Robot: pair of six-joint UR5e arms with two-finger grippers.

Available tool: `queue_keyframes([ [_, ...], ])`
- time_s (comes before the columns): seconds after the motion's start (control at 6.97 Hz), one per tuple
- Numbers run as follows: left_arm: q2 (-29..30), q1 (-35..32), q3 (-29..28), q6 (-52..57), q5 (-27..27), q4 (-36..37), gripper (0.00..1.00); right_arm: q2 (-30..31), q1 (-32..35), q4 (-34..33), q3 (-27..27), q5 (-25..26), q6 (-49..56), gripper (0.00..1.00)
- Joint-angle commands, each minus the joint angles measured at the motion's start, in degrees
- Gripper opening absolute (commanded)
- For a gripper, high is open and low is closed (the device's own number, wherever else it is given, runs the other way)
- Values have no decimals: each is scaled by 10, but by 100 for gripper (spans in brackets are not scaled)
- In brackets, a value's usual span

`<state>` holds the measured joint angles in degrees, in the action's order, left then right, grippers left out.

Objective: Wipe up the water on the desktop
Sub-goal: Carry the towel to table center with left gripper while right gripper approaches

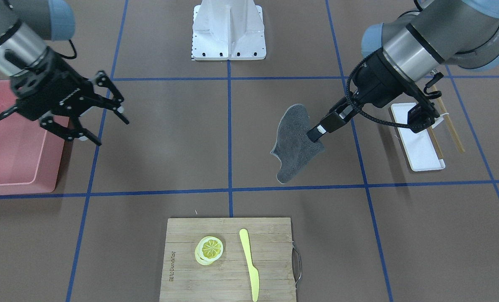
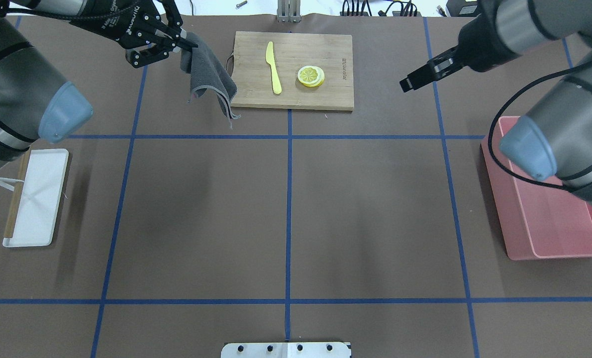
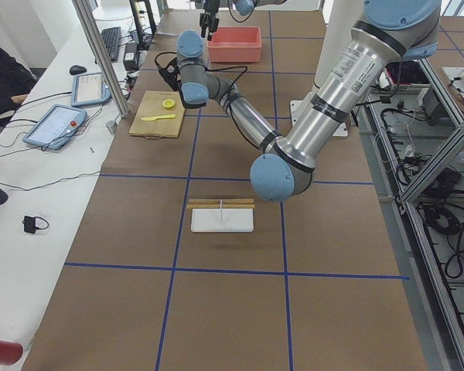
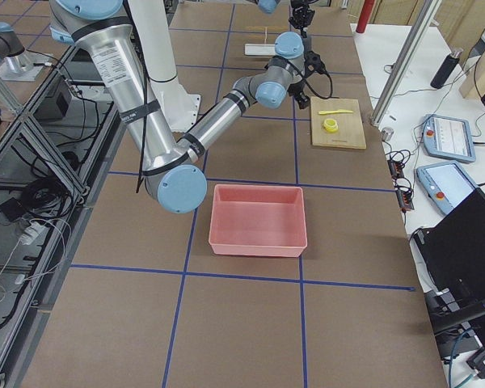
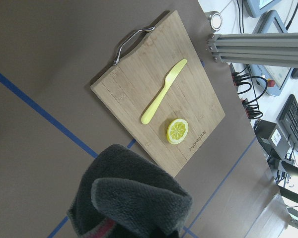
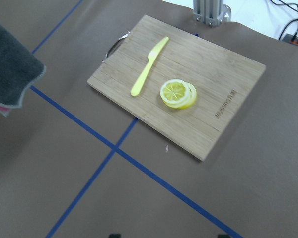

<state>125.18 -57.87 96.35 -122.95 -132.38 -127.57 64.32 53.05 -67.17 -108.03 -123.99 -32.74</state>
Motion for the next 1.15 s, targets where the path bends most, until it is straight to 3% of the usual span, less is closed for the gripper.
queue_keyframes([
  [0.0, 10, 11, 0, -10, 14, 16, 0, -2, -101, 106, -2, 129, -73, 72],
  [0.43, 34, 67, -8, -67, 100, 17, 0, -15, -138, 107, -2, 173, -65, 74],
  [0.72, 77, 112, -17, -97, 163, 52, 0, -17, -166, 107, -3, 231, -65, 87],
  [1.0, 103, 126, -33, -116, 186, 56, 0, -20, -175, 106, -3, 246, -65, 91],
])
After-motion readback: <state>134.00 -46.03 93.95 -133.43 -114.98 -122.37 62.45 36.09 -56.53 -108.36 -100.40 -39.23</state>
